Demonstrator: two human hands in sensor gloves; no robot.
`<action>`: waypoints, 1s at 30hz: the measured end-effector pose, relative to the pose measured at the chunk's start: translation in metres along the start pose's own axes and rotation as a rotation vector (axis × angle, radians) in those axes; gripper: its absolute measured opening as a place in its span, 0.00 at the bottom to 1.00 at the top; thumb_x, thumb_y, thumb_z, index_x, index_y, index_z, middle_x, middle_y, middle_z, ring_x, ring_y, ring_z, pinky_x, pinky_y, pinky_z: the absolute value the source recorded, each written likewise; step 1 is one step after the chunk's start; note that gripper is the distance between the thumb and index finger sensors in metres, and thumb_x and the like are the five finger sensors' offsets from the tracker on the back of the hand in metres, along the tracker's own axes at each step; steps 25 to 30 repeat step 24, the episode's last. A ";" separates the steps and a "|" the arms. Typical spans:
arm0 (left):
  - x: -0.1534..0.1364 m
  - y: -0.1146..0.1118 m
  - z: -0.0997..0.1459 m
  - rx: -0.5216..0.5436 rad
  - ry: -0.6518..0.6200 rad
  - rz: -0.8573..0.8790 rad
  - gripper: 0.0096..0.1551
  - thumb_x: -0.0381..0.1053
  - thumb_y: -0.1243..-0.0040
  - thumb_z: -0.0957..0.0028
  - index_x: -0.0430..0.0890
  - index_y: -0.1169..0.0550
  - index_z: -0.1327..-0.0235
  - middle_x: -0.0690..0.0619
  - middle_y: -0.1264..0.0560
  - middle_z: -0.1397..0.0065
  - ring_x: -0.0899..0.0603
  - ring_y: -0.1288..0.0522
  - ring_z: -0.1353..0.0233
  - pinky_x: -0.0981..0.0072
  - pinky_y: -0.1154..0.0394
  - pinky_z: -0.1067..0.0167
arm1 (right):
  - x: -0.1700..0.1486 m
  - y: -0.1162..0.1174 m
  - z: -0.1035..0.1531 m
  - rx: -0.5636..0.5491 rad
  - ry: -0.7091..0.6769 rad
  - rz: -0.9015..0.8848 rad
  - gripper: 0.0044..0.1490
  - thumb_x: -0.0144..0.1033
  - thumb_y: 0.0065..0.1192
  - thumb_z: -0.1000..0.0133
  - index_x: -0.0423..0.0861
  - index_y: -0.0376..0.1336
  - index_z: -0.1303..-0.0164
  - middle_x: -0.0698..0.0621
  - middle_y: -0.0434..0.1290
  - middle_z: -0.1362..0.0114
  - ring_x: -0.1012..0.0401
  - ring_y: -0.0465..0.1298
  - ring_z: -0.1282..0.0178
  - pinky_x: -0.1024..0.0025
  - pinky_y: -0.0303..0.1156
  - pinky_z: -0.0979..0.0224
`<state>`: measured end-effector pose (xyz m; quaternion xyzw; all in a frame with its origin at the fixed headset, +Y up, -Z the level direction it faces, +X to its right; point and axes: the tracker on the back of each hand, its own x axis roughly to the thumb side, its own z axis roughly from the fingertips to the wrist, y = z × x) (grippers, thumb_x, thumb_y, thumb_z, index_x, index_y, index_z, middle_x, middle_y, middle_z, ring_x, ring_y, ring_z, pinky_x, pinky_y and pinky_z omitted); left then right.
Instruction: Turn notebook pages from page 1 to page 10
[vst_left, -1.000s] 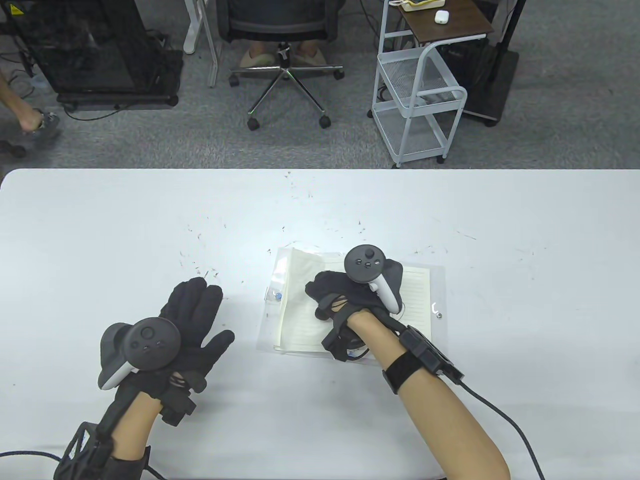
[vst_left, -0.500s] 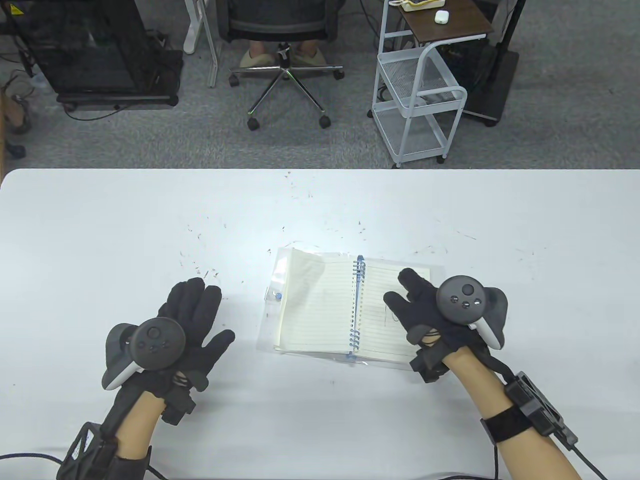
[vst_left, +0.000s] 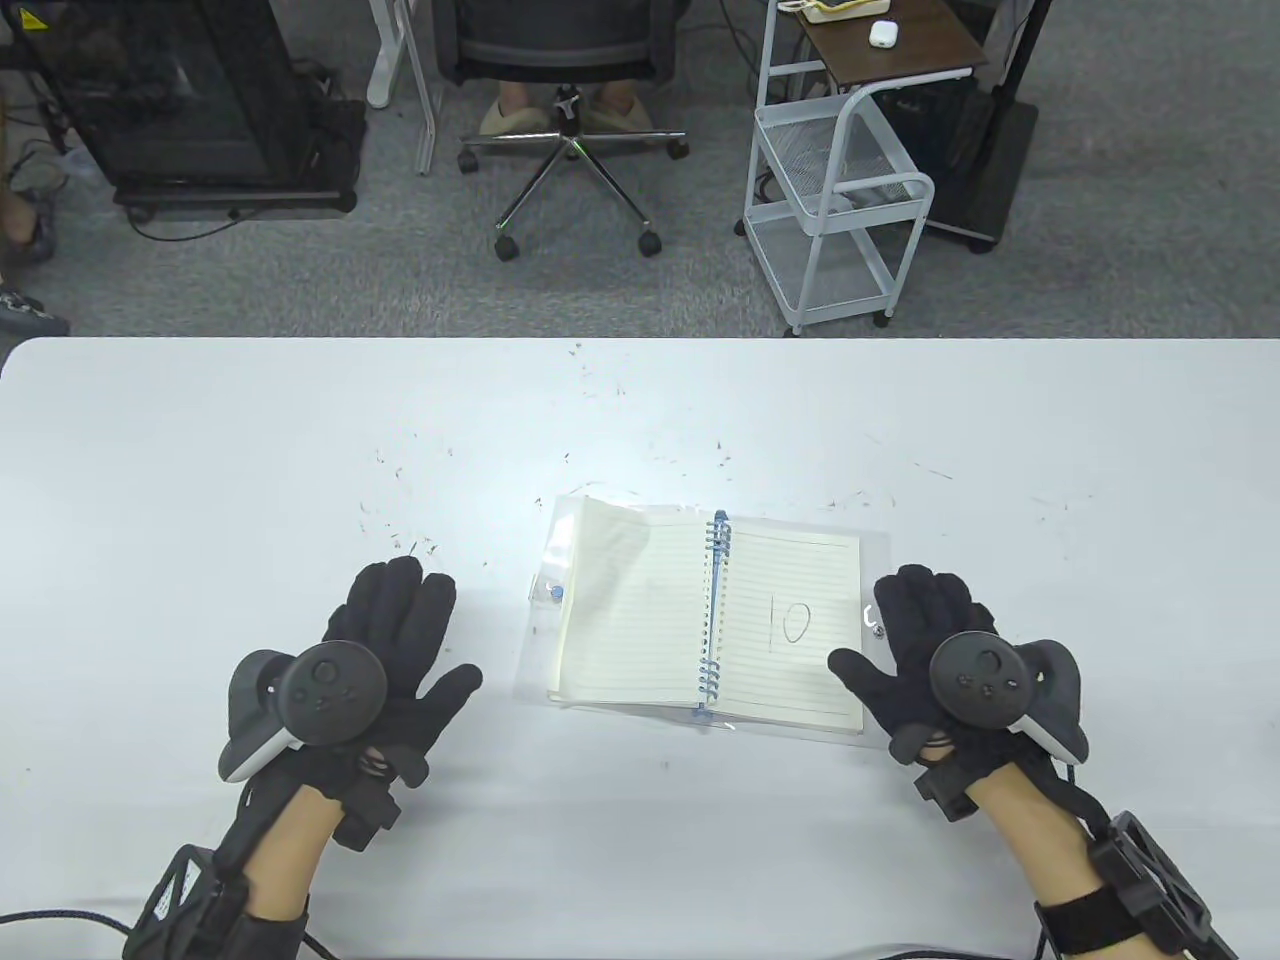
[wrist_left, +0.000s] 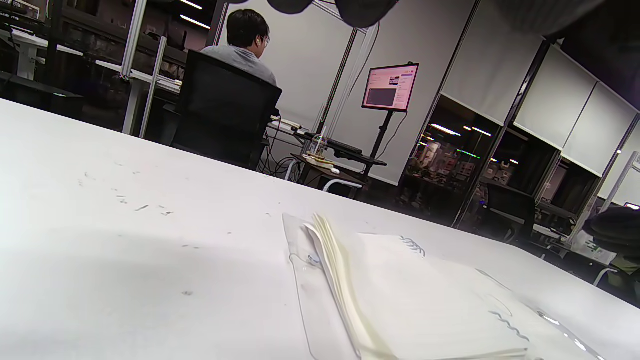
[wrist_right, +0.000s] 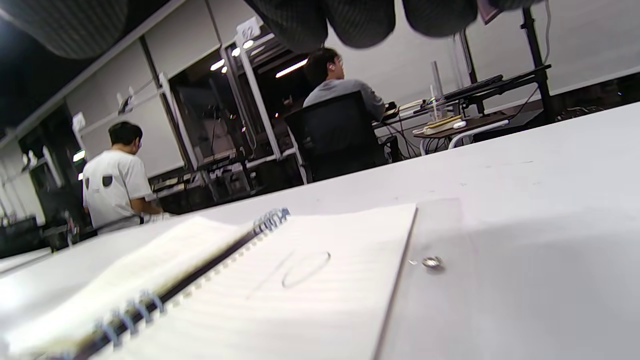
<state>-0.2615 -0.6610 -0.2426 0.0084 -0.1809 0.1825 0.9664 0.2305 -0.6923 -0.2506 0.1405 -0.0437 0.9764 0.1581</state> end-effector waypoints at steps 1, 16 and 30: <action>0.000 0.000 0.000 -0.002 0.000 -0.003 0.52 0.73 0.49 0.51 0.50 0.43 0.18 0.43 0.53 0.14 0.27 0.56 0.14 0.27 0.49 0.26 | 0.002 0.002 0.002 0.021 -0.018 0.042 0.58 0.79 0.47 0.48 0.44 0.43 0.24 0.33 0.45 0.18 0.28 0.47 0.22 0.23 0.48 0.32; 0.003 -0.002 -0.002 0.006 -0.008 -0.010 0.52 0.73 0.50 0.51 0.50 0.44 0.17 0.43 0.53 0.14 0.27 0.56 0.14 0.26 0.49 0.26 | 0.017 0.006 0.007 0.111 -0.086 0.204 0.60 0.82 0.38 0.48 0.48 0.31 0.24 0.35 0.30 0.18 0.29 0.34 0.21 0.18 0.39 0.34; 0.003 -0.002 -0.002 0.000 -0.001 -0.007 0.52 0.73 0.50 0.51 0.50 0.44 0.18 0.43 0.53 0.14 0.27 0.56 0.14 0.27 0.49 0.26 | 0.017 0.009 0.007 0.132 -0.080 0.184 0.60 0.82 0.38 0.48 0.48 0.32 0.24 0.35 0.30 0.18 0.29 0.34 0.21 0.18 0.39 0.33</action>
